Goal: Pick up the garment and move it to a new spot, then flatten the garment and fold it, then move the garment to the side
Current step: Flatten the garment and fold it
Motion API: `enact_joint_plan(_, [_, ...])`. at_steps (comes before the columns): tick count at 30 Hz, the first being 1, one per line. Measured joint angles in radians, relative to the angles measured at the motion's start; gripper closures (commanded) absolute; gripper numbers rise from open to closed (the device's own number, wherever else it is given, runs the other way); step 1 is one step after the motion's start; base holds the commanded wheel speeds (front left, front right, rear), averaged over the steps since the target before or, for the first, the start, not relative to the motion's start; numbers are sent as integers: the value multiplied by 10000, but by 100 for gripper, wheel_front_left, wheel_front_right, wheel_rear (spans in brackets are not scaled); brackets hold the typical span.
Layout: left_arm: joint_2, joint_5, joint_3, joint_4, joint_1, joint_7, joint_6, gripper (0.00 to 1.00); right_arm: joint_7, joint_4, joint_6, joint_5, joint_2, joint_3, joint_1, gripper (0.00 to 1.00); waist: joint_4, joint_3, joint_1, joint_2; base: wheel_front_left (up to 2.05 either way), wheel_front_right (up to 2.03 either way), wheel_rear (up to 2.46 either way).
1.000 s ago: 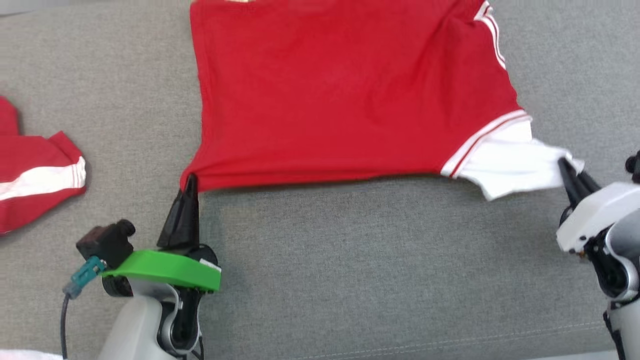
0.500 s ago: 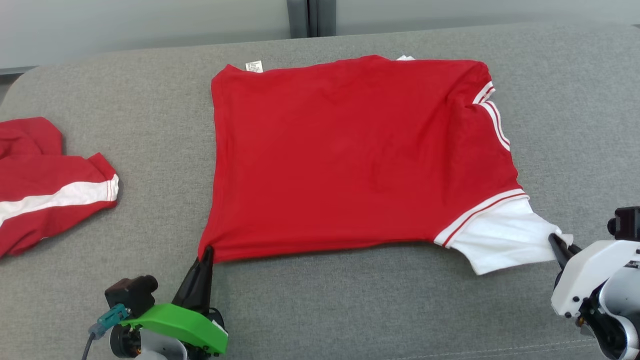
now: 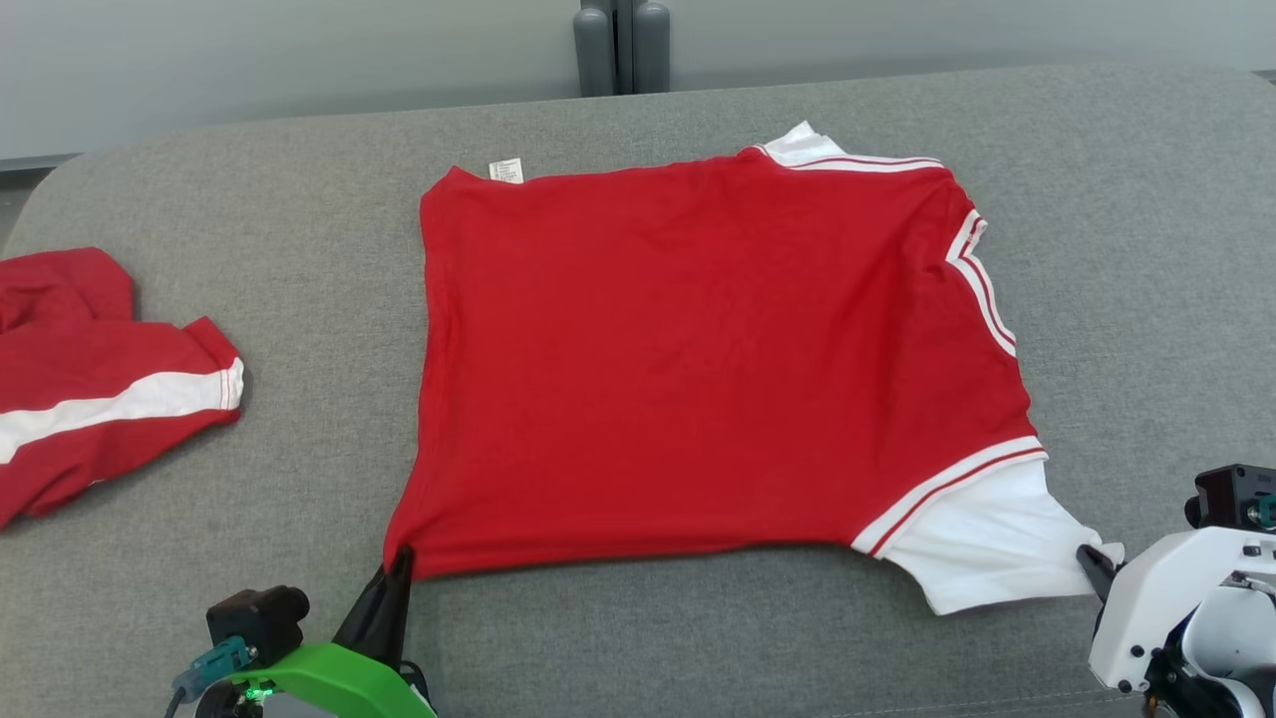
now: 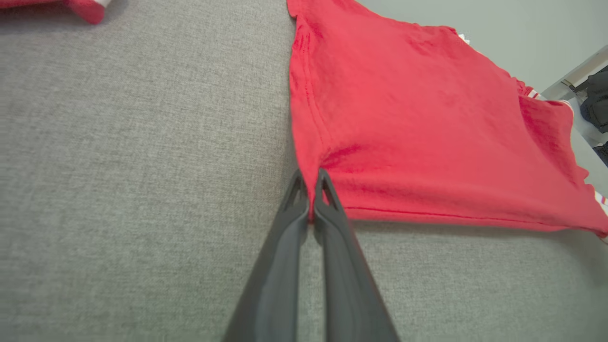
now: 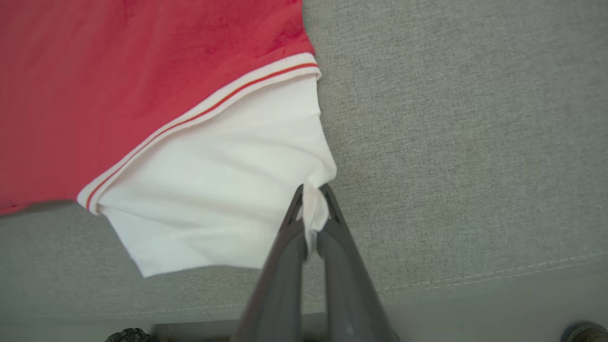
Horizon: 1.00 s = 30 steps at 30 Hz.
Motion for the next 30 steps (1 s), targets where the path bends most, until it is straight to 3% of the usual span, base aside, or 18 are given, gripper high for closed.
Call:
enact_joint_plan(11, [105,-263,-25,-895,-7,656,121,100,232,-516,-2,278,-92,-56,-452,100,53,215,0,0,0,0,0])
enact_joint_plan(24, [-159,-454,-370,-1131,-2442,2974,903,100,107,853,-8,1064,-1601,890,-3460,100,157,755,0,0,0,0,0])
enact_joint_plan(30, [-487,-481,-215,-424,-3696,3058,1223,100,-23,1852,-8,1149,-2157,1630,-4587,100,268,1143,0,0,0,0,0])
